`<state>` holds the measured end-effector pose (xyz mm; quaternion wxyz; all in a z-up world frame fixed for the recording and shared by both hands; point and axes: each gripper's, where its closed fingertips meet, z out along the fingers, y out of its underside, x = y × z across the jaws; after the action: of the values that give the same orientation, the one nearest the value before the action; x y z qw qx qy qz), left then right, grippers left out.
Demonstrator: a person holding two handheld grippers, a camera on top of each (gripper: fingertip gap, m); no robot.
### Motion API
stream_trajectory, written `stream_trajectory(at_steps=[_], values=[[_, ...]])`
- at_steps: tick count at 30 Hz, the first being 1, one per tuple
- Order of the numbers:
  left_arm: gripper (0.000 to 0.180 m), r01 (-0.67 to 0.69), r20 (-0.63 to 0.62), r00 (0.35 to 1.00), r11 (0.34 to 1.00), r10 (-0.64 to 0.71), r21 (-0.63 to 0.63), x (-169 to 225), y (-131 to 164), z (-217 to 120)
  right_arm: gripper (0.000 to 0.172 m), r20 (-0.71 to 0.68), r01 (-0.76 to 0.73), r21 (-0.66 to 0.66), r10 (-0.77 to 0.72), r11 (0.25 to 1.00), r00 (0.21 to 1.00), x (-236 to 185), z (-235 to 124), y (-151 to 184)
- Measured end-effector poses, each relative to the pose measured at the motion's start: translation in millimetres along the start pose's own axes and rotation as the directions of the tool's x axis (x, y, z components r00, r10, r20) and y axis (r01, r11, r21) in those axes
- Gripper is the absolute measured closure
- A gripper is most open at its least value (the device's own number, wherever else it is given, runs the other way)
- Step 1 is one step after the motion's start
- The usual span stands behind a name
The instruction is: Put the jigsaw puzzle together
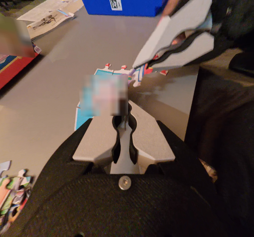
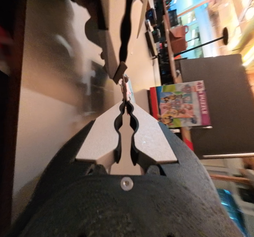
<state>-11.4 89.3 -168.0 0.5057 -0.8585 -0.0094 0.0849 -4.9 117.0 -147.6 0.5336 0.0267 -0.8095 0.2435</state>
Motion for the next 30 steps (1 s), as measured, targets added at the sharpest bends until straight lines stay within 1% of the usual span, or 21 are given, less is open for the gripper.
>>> stream_trajectory(at_steps=[2, 3, 4, 6, 8, 9, 11, 13, 15, 18, 20, 21, 22, 23, 25, 26, 27, 28, 30], values=[[0.18, 0.056, -0.019, 0.998, 0.998, -0.055, 0.029, -2.7, -3.3, -3.7, 0.171, -0.063, 0.079, -0.041, -0.082, 0.996, 0.995, -1.8, 0.5, -0.8], [0.18, 0.081, -0.026, 0.996, 0.996, -0.08, 0.039, -4.2, -4.3, -5.0, 0.171, -0.086, 0.088, -0.046, -0.092, 0.995, 0.992, -2.1, 0.6, -2.7], [0.18, 0.104, -0.033, 0.994, 0.993, -0.103, 0.048, -5.4, -5.2, -6.3, 0.172, -0.092, 0.061, -0.045, -0.065, 0.997, 0.994, -2.9, 1.0, -3.5], [0.18, 0.139, -0.047, 0.99, 0.987, -0.136, 0.086, -6.9, -10.7, -10.3, 0.172, -0.058, -0.082, -0.052, 0.079, 0.995, 0.995, -5.1, 2.9, 2.7], [0.18, 0.15, -0.056, 0.988, 0.977, -0.143, 0.15, -7.7, -20.4, -16.4, 0.172, 0.012, -0.24, -0.127, 0.244, 0.962, 0.97, -11.4, 5.3, 19.3], [0.18, 0.149, -0.052, 0.988, 0.973, -0.142, 0.176, -8.5, -24.7, -19.4, 0.172, 0.022, -0.279, -0.156, 0.286, 0.948, 0.958, -11.5, 4.7, 24.3], [0.18, 0.145, -0.039, 0.989, 0.971, -0.14, 0.19, -11.1, -27.8, -22.9, 0.172, -0.001, -0.263, -0.153, 0.266, 0.952, 0.964, -6.1, 1.6, 24.0], [0.18, 0.155, -0.041, 0.988, 0.969, -0.15, 0.193, -13.1, -28.8, -25.1, 0.172, -0.007, -0.192, -0.152, 0.193, 0.97, 0.981, -5.5, 0.2, 20.1], [0.18, 0.201, -0.064, 0.979, 0.955, -0.192, 0.217, -16.8, -31.9, -29.4, 0.172, -0.009, -0.154, -0.158, 0.154, 0.975, 0.988, -7.9, 1.0, 19.0], [0.18, 0.295, -0.047, 0.955, 0.915, -0.294, 0.276, -40.1, -34.1, -45.7, 0.172, -0.008, -0.175, -0.159, 0.176, 0.972, 0.984, -11.2, 1.8, 21.5], [0.18, 0.337, 0.039, 0.931, 0.897, -0.362, 0.285, -67.4, -24.9, -60.4, 0.172, -0.017, -0.189, -0.162, 0.189, 0.968, 0.982, -11.9, 1.7, 25.1], [0.18, 0.34, 0.107, 0.92, 0.902, -0.378, 0.265, -81.7, -15.7, -67.5, 0.172, -0.022, -0.195, -0.164, 0.194, 0.967, 0.981, -12.1, 1.5, 26.6], [0.18, 0.324, 0.21, 0.904, 0.917, -0.373, 0.233, -98.3, -3.8, -75.8, 0.172, -0.029, -0.199, -0.164, 0.197, 0.966, 0.98, -12.0, 1.3, 27.3], [0.18, 0.291, 0.336, 0.879, 0.939, -0.338, 0.183, -115.6, 9.9, -85.8, 0.172, -0.036, -0.202, -0.161, 0.199, 0.966, 0.979, -11.8, 0.9, 27.3], [0.18, 0.229, 0.575, 0.796, 0.973, -0.191, 0.006, -146.3, 41.3, -108.6, 0.172, -0.044, -0.206, -0.155, 0.202, 0.966, 0.978, -11.7, 0.7, 26.3], [0.18, 0.218, 0.649, 0.753, 0.972, -0.109, -0.09, -156.9, 55.6, -118.7, 0.172, -0.046, -0.207, -0.154, 0.202, 0.966, 0.978, -11.6, 0.5, 25.8], [0.18, 0.22, 0.679, 0.732, 0.963, -0.056, -0.158, -163.1, 66.7, -124.6, 0.172, -0.048, -0.205, -0.152, 0.2, 0.967, 0.979, -11.4, 0.4, 25.3], [0.18, 0.238, 0.691, 0.721, 0.953, -0.043, -0.189, -167.5, 75.8, -127.8, 0.172, -0.049, -0.203, -0.152, 0.198, 0.967, 0.979, -11.2, 0.4, 25.1], [0.18, 0.304, 0.703, 0.706, 0.932, -0.083, -0.196, -173.9, 93.9, -131.2, 0.172, -0.052, -0.202, -0.154, 0.196, 0.967, 0.979, -10.7, 0.2, 25.1]])
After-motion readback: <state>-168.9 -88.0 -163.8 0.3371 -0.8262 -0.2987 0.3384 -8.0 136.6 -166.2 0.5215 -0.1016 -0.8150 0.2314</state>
